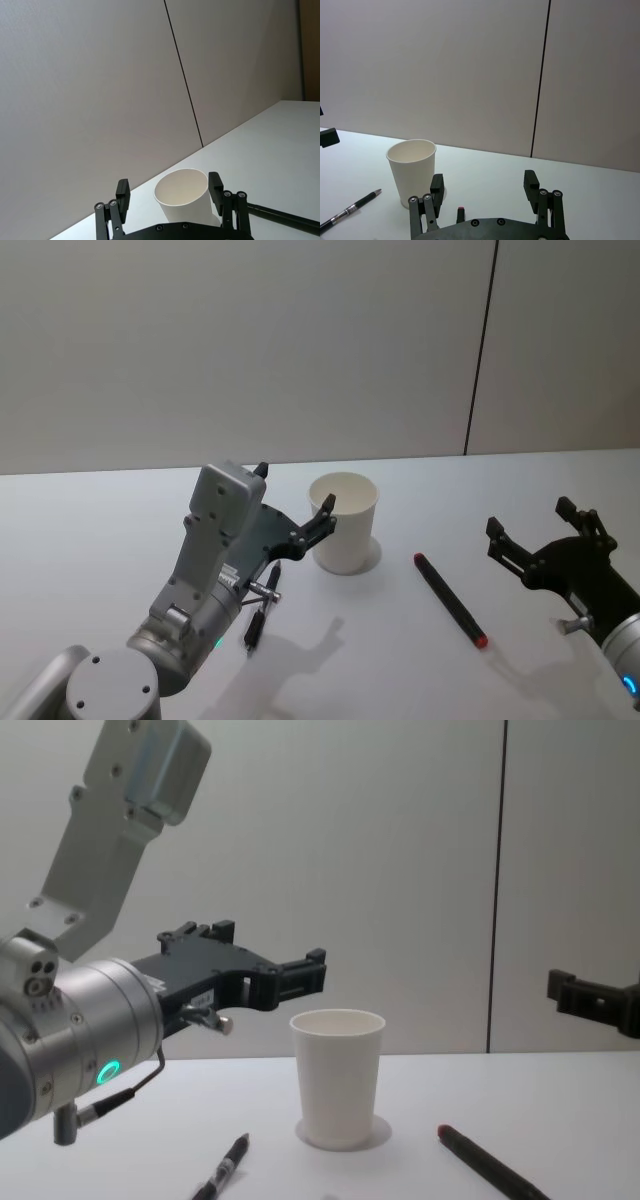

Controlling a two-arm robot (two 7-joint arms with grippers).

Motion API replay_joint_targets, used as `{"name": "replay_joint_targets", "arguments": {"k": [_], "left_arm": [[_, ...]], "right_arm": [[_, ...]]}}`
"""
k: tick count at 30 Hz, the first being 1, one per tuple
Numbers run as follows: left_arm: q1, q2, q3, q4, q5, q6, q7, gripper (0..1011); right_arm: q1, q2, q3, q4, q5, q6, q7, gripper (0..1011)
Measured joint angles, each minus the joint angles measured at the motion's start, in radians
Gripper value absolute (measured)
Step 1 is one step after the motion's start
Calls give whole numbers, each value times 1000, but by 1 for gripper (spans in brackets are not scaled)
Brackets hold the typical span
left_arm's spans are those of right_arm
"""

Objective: Place the pen into the pen holder.

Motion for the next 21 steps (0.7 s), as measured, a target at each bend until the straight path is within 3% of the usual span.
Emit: {"name": "replay_joint_targets", "arguments": {"k": [21], "left_arm": [[0,0,0,0,0,0,0,1000]], "right_arm": [[0,0,0,0,0,0,0,1001]]}}
